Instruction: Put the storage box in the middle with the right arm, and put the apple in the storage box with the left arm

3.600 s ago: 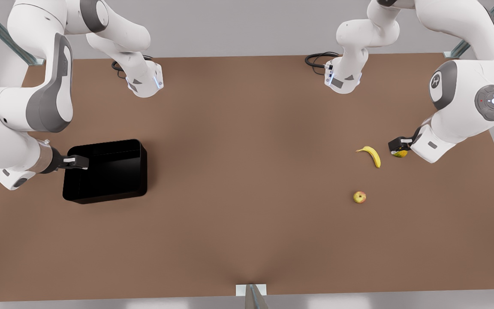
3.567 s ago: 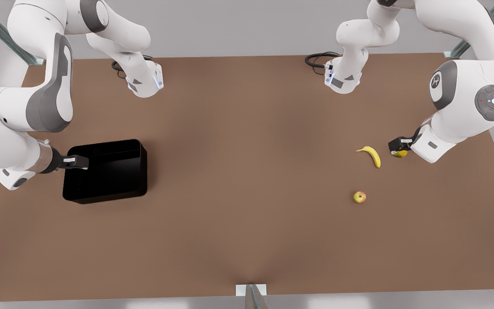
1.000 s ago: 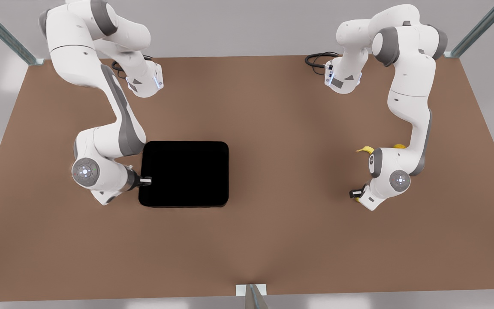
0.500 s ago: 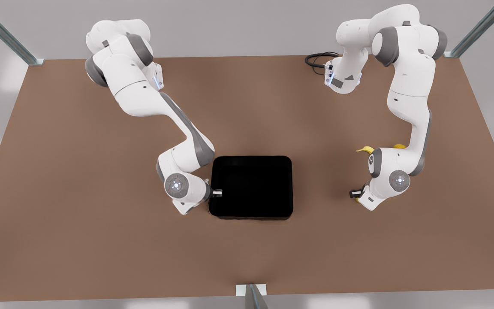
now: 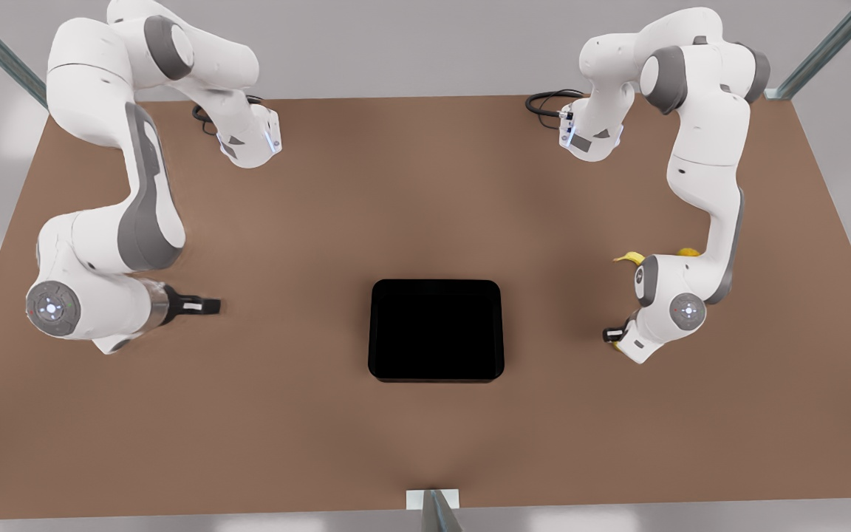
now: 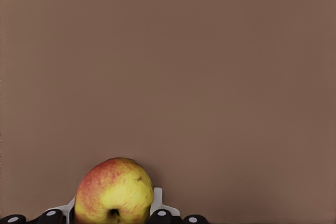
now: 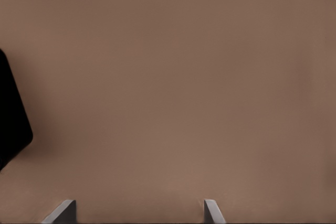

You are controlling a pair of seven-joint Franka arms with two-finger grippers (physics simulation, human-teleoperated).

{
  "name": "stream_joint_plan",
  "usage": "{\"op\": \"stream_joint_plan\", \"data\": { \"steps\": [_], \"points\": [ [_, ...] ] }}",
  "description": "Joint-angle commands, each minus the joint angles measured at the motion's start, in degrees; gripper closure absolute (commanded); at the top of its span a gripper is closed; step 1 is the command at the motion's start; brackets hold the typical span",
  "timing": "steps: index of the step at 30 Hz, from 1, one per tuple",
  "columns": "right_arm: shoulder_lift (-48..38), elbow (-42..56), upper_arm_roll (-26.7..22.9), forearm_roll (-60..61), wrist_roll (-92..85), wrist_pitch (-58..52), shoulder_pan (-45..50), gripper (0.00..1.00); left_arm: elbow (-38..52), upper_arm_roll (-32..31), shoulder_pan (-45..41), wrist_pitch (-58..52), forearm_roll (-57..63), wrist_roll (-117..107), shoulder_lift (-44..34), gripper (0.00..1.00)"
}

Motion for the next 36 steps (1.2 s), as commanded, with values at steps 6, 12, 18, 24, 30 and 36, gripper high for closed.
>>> {"op": "stream_joint_plan", "data": {
  "steps": [6, 12, 18, 24, 30, 36],
  "points": [
    [-14.0, -0.5, -12.4, 3.3, -12.7, -5.3, 7.1, 0.00, 0.0, -0.1, -4.3, -1.9, -1.0, -9.4, -4.3, 0.35],
    [-15.2, -3.6, -11.6, 2.2, -13.8, -2.2, 4.8, 0.00, 7.0, -1.6, -18.6, -10.3, -1.1, -35.6, -6.5, 0.35],
    [-14.6, -3.1, -11.6, 2.3, -13.8, -1.8, 5.5, 0.00, 25.5, -3.0, -31.0, -13.6, -1.7, -55.2, 3.9, 0.35],
    [-14.2, -3.1, -11.6, 2.3, -13.8, -1.4, 5.3, 0.00, 25.0, -3.0, -31.7, -12.5, -1.5, -54.9, 4.7, 0.00],
    [-13.3, -2.9, -11.6, 2.6, -13.9, 1.7, 5.0, 0.00, 25.1, -3.0, -27.5, -26.1, -1.8, -51.3, -4.9, 0.00],
    [-13.9, -1.6, -11.3, 2.4, -13.7, 1.8, 5.6, 0.00, 17.2, -2.3, -6.7, -51.9, -2.2, -13.0, -31.1, 0.00]
  ]
}}
